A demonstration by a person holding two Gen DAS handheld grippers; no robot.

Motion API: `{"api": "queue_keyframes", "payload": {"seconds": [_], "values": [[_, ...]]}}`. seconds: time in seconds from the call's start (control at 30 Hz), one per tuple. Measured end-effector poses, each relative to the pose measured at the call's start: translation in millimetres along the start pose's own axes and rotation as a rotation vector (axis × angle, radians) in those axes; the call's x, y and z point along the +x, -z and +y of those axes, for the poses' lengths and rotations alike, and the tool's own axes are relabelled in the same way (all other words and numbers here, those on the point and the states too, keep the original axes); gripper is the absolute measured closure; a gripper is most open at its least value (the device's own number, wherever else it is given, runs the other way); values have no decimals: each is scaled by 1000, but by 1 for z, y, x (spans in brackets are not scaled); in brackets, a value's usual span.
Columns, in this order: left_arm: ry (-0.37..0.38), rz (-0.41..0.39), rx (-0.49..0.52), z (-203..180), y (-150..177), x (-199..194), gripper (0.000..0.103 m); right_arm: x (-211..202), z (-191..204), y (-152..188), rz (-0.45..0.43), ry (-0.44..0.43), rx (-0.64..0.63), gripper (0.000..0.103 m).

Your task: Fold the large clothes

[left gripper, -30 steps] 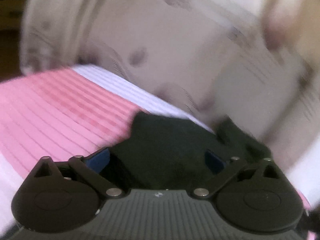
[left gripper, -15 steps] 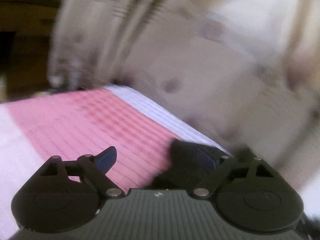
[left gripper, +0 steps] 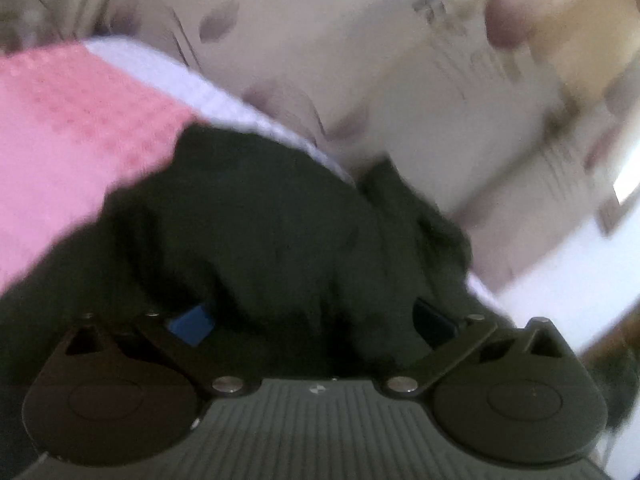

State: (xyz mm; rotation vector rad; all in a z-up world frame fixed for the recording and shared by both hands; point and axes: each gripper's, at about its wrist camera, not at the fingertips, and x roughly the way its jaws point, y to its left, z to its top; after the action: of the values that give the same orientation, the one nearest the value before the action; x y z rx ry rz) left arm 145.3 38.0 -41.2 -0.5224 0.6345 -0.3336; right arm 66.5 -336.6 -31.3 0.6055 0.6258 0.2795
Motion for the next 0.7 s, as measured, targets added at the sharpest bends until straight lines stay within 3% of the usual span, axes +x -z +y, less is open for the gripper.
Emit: {"api": "queue_keyframes", "payload": {"seconds": [0.03,0.13,0.2,0.27,0.33,0.47,0.57,0.6,0.63,0.7], "values": [[-27,-61,3,1,-5,0,1,1,-1,1,0,-4,2,45],[-121,-182,-72,17,-17,-6,20,4,-1,7,9,0,-15,45],[-132,-186,-189,40,-19,-9,46,5,0,10,14,-6,-28,45],[-133,-177,-258,58,-14,-13,56,6,1,11,19,-10,-32,45],[-111,-193,-285,67,-4,-19,56,6,2,10,31,-25,-35,42],[-164,-210,-201,55,0,-32,50,5,5,7,78,-23,-69,38],[-194,-203,-113,42,1,-33,29,-8,13,-2,79,29,-135,31],[-223,-219,-84,37,2,-34,10,-15,17,-6,66,48,-158,31],[-291,-253,-62,34,4,-36,0,-23,22,-12,44,65,-181,31],[-359,-318,-84,36,7,-42,0,-38,36,-25,-11,85,-217,30]]}}
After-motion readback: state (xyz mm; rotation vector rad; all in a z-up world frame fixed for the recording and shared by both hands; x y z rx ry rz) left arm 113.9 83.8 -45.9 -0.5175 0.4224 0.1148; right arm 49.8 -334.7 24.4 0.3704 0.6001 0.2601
